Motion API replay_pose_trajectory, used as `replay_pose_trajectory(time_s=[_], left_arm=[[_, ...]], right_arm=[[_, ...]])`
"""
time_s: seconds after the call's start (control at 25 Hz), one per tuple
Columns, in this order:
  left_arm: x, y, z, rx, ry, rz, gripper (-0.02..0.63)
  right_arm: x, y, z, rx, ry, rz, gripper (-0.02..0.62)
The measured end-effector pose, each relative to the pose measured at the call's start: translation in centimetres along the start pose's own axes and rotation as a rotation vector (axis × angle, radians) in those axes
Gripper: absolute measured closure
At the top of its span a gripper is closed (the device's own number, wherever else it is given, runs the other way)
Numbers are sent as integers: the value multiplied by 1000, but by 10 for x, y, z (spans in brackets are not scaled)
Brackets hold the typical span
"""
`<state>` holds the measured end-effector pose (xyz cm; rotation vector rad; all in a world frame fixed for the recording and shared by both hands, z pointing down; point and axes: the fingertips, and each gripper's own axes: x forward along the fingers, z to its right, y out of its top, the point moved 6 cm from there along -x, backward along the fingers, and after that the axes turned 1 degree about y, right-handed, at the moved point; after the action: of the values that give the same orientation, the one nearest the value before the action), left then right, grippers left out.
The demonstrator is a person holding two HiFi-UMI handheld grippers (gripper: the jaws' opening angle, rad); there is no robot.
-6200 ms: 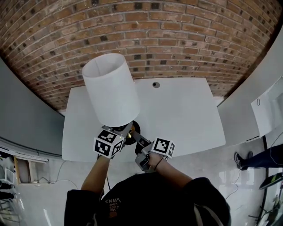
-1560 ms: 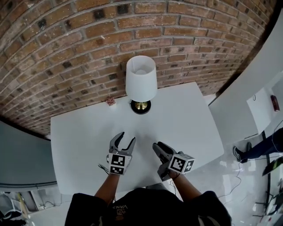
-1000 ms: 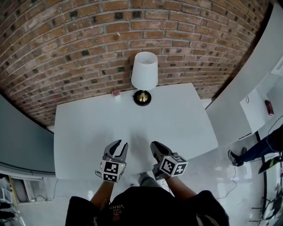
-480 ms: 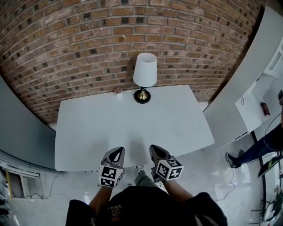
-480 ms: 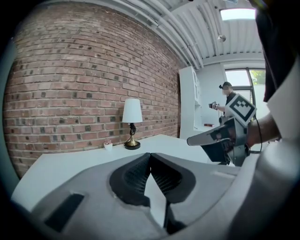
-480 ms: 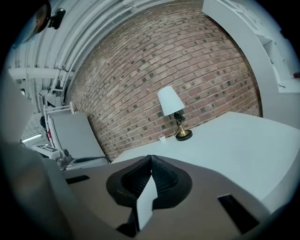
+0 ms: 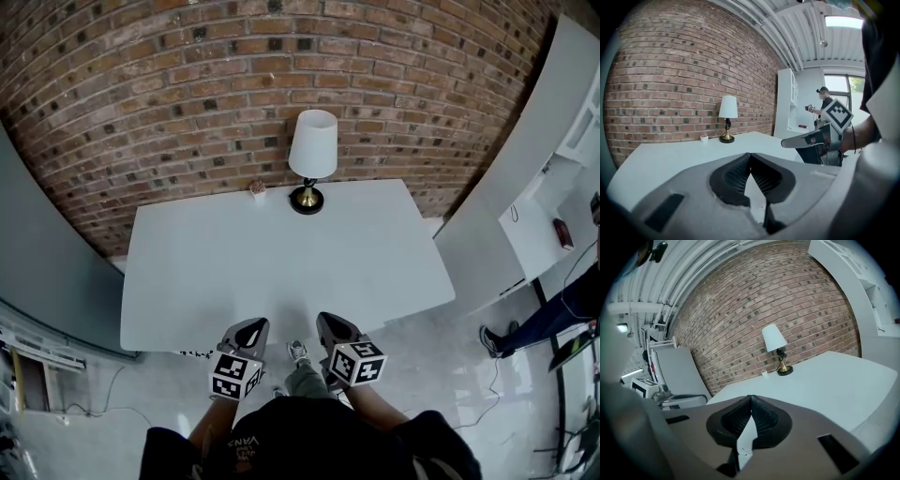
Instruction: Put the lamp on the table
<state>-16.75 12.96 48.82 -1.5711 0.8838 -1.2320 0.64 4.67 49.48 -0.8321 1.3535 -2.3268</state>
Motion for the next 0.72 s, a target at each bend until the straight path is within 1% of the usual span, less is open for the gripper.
replay_pose_trajectory(time_s=[0.24, 0.56, 0.72], left_arm=[[-9, -6, 1, -6, 17, -10, 595], [-11, -5, 8, -10, 4, 1, 595], [-6, -6, 3, -9, 1, -3, 595]], right_arm=[[-3, -6, -9, -23, 4, -26, 597], [-9, -8, -11, -34, -2, -36, 597], [-4, -8, -10, -31, -9, -37, 597]])
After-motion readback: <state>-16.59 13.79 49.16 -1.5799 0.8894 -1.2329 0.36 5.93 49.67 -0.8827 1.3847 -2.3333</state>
